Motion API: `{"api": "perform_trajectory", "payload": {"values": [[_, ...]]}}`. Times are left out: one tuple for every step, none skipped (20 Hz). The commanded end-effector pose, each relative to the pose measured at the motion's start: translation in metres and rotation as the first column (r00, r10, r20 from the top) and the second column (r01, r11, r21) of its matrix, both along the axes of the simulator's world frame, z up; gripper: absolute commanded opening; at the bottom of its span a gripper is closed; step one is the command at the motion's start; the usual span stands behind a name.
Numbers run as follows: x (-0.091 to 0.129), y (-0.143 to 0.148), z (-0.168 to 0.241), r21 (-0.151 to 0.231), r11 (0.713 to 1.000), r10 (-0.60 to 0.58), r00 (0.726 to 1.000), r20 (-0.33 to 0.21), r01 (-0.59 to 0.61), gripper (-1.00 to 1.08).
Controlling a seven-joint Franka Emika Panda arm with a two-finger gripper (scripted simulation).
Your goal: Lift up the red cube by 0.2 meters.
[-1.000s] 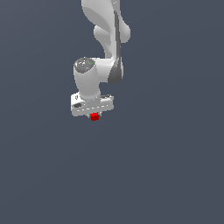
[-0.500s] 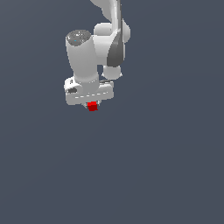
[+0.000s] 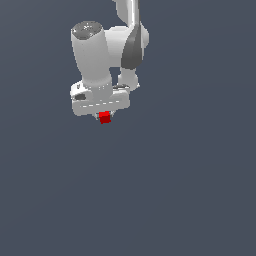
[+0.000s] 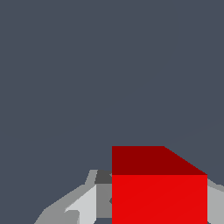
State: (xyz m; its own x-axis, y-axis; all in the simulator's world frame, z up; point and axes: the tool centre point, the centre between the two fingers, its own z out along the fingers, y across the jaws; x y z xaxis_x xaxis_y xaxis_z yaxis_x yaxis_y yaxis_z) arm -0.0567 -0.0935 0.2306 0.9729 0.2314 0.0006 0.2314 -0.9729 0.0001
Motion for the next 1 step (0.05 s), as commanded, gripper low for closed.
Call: {"api": "perform_trajectory", "payload": {"values": [[0.0004, -0.0001, -0.0005, 0.0, 1.0, 0.0, 1.0, -0.001, 0.0, -1.0]]}}
